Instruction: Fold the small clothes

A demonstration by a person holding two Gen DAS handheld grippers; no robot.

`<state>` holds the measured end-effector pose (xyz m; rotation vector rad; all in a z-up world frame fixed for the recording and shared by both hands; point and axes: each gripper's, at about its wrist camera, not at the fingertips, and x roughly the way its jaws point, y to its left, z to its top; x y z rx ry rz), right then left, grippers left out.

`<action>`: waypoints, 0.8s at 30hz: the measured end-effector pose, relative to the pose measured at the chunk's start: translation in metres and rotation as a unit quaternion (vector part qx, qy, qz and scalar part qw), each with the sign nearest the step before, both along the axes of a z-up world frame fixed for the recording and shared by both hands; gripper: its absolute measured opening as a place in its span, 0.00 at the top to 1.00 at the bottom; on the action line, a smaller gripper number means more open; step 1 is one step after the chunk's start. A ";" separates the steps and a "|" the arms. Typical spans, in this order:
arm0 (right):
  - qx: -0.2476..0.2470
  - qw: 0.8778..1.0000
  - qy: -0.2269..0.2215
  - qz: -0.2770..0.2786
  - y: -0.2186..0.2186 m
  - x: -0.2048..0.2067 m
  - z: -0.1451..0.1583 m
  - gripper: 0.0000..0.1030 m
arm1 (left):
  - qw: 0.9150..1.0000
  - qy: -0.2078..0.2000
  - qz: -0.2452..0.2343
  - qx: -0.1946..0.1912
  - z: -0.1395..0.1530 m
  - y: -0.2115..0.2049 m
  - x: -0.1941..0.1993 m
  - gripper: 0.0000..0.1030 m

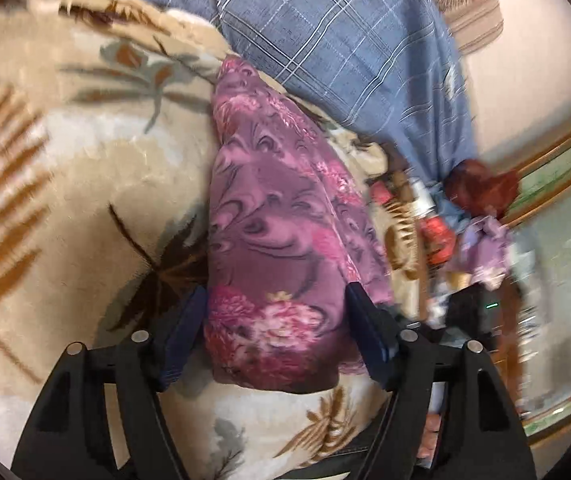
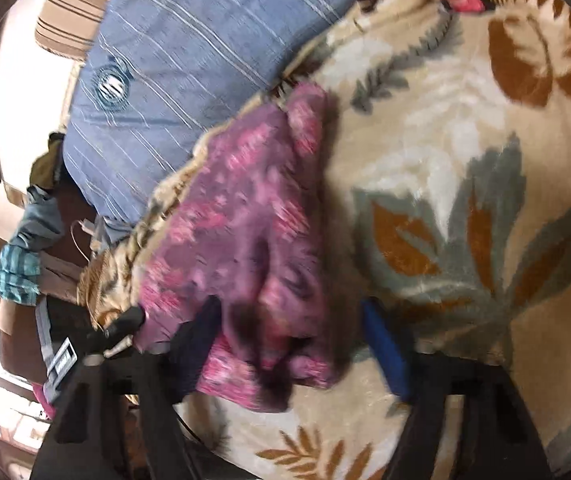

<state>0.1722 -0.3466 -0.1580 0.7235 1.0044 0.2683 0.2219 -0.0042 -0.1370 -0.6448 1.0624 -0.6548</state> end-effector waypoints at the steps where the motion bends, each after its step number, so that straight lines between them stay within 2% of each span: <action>1: 0.020 1.000 0.008 0.004 -0.002 0.000 -0.008 0.51 | 0.999 0.025 0.004 -0.031 -0.009 0.005 0.001 0.30; 4: 0.054 0.998 0.008 0.009 -0.006 -0.002 -0.018 0.53 | 0.996 0.058 0.005 -0.071 -0.021 0.012 0.004 0.30; 6: 0.063 0.998 0.013 0.013 -0.006 0.000 -0.021 0.54 | 0.995 0.065 0.005 -0.074 -0.022 0.011 0.004 0.31; 7: 0.066 0.998 0.019 0.014 -0.006 0.001 -0.023 0.55 | 0.996 0.061 0.005 -0.064 -0.020 0.009 0.003 0.33; 8: 0.071 0.997 0.022 0.015 -0.007 0.002 -0.025 0.61 | 0.997 0.057 0.003 -0.057 -0.018 0.007 0.002 0.43; 9: 0.081 0.996 0.024 0.016 -0.008 0.003 -0.027 0.74 | 0.997 0.057 0.002 -0.058 -0.016 0.007 0.001 0.49; 11: 0.098 0.995 0.022 0.023 -0.008 0.004 -0.024 0.83 | 0.997 0.052 -0.003 -0.047 -0.009 0.005 -0.001 0.57; 12: 0.096 0.995 0.013 0.022 -0.009 0.001 -0.020 0.84 | 0.998 0.051 -0.004 -0.046 -0.008 0.006 -0.001 0.58; 14: 0.084 0.996 0.006 0.020 -0.010 -0.002 -0.014 0.85 | 0.997 0.052 -0.010 -0.049 -0.011 0.007 -0.001 0.58; 17: 0.072 0.997 0.027 0.022 -0.005 0.003 -0.024 0.85 | 0.996 0.058 -0.015 -0.059 -0.021 0.011 0.005 0.58; 20: 0.065 0.997 0.022 0.023 -0.004 0.005 -0.023 0.84 | 0.996 0.057 -0.018 -0.060 -0.023 0.012 0.006 0.56; 23: 0.054 0.998 0.016 0.025 -0.002 0.006 -0.023 0.80 | 0.998 0.042 -0.018 -0.051 -0.020 0.009 0.005 0.48; 24: 0.057 0.998 0.013 0.024 -0.003 0.006 -0.024 0.71 | 0.998 0.043 -0.013 -0.051 -0.021 0.009 0.004 0.41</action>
